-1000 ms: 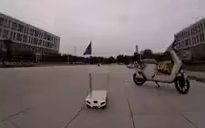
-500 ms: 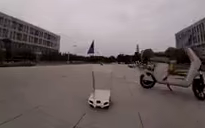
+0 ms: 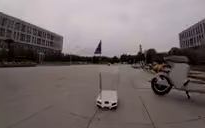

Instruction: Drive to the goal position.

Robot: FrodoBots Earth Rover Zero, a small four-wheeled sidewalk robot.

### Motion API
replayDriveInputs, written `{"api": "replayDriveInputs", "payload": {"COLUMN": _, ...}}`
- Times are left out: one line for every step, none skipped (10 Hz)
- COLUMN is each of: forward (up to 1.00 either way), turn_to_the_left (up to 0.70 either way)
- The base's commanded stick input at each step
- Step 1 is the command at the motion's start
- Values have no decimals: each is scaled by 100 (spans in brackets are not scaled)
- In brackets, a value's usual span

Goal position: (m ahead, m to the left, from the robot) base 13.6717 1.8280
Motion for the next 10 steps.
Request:
{"api": "replayDriveInputs", "payload": {"forward": 100, "turn_to_the_left": 0}}
{"api": "replayDriveInputs", "payload": {"forward": 100, "turn_to_the_left": 0}}
{"api": "replayDriveInputs", "payload": {"forward": 100, "turn_to_the_left": 0}}
{"api": "replayDriveInputs", "payload": {"forward": 100, "turn_to_the_left": 0}}
{"api": "replayDriveInputs", "payload": {"forward": 100, "turn_to_the_left": 0}}
{"api": "replayDriveInputs", "payload": {"forward": 100, "turn_to_the_left": 0}}
{"api": "replayDriveInputs", "payload": {"forward": 100, "turn_to_the_left": 0}}
{"api": "replayDriveInputs", "payload": {"forward": 100, "turn_to_the_left": 0}}
{"api": "replayDriveInputs", "payload": {"forward": 100, "turn_to_the_left": 0}}
{"api": "replayDriveInputs", "payload": {"forward": 100, "turn_to_the_left": 0}}
